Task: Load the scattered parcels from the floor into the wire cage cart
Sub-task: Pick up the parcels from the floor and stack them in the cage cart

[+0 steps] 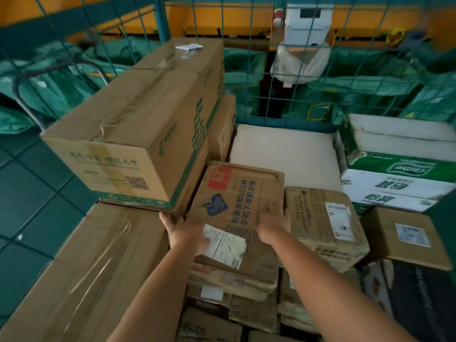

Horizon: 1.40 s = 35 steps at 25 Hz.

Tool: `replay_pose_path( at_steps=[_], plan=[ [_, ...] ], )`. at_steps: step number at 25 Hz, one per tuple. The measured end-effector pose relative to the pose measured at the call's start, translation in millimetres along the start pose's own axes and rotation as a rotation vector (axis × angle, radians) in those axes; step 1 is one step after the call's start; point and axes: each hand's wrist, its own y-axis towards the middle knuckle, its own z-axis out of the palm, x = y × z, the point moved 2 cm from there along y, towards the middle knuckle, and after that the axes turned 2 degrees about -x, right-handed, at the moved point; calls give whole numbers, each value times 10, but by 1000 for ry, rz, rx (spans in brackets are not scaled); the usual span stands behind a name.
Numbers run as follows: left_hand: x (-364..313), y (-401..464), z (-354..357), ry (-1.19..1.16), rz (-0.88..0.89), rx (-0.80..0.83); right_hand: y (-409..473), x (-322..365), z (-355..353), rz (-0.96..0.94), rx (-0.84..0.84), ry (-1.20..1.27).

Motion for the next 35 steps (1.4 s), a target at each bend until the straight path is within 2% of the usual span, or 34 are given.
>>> replay_pose_path(
  at_steps=[5,10,14,18,21,26,31,35],
  plan=[
    [202,-136,-335,-219,74,-127,-426,90,-450,-84,-6,289],
    [478,-551,-748,-373,135,-221,-1071,115,-954,-99,-156,480],
    [613,-1107,-1050,-418,72,-329,-1479,71,-1188,-120,-245,600],
    [663,-1590,-1048,-562,-66,-395,-1821,-91,-1264,-188,-271,626],
    [659,-1903,-898,-698,-114,-383,-2043,-208,-1227,-244,-261,636],
    [566,-2526,-506,-797,-189,-469,-2355,-177,-932,-342,-180,687],
    [710,-3330,195,-936,-396,-477,-2681,181,-364,-416,-27,697],
    [1017,-4184,875,-958,-631,-473,-3135,776,197,-550,147,605]
  ],
)
